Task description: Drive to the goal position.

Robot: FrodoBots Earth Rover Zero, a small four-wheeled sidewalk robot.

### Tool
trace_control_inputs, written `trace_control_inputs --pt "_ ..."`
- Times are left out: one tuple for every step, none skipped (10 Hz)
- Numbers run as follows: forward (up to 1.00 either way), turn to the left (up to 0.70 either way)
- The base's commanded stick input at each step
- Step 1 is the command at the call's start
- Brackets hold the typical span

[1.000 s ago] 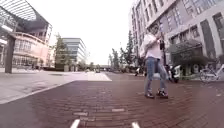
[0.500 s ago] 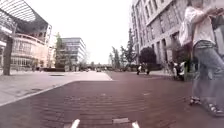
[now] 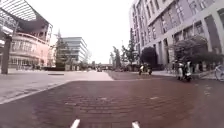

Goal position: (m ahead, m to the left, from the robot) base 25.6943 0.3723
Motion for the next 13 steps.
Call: trace_control_inputs --pt "0.70 0.00" --pt "0.70 0.00" --pt "0.70 0.00" --pt "0.70 0.00" --pt "0.70 -0.03" --pt "0.70 -0.10" --pt "0.70 -0.14" --pt "0.70 -0.14" --pt "0.70 -0.14" --pt "0.70 -0.14" --pt "0.70 -0.08" --pt "0.70 0.00" --pt "0.70 0.00"
